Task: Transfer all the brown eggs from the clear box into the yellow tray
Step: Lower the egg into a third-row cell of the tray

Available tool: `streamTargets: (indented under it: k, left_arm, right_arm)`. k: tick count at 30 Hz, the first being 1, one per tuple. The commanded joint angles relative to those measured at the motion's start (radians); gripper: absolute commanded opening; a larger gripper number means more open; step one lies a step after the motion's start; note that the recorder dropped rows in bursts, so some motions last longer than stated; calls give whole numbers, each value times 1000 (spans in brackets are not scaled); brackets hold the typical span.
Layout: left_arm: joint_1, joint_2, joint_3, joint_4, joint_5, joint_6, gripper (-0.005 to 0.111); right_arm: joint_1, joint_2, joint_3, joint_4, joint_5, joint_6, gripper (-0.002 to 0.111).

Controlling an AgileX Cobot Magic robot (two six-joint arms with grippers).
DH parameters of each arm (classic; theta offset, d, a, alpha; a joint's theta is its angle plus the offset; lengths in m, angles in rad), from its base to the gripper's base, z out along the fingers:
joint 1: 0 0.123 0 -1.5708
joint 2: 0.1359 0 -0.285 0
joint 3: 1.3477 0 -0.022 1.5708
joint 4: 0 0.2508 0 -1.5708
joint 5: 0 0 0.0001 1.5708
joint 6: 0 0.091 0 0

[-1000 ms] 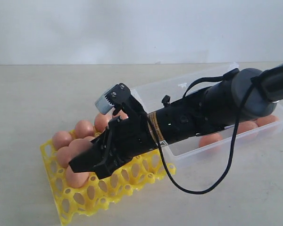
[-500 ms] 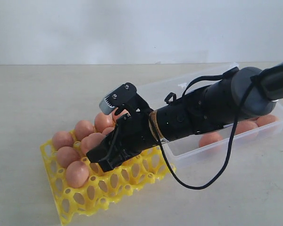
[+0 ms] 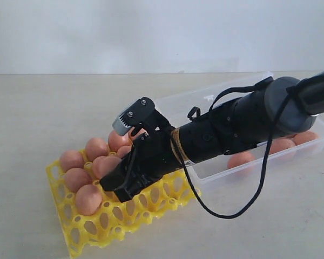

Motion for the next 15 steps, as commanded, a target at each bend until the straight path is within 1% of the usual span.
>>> streamTargets:
  k: [1,9,15]
  left_arm:
    - [-8,-3,3,-2,0,-3,4]
    - [-8,-3,3,-2,0,-3,4]
    - [-8,-3,3,-2,0,-3,4]
  right_arm:
    - [-1,-5,-3,-50,-11,37,0]
    - [1,1,-3,-50,-2,35,0]
    - [1,37,-3,-46,-46,35,0]
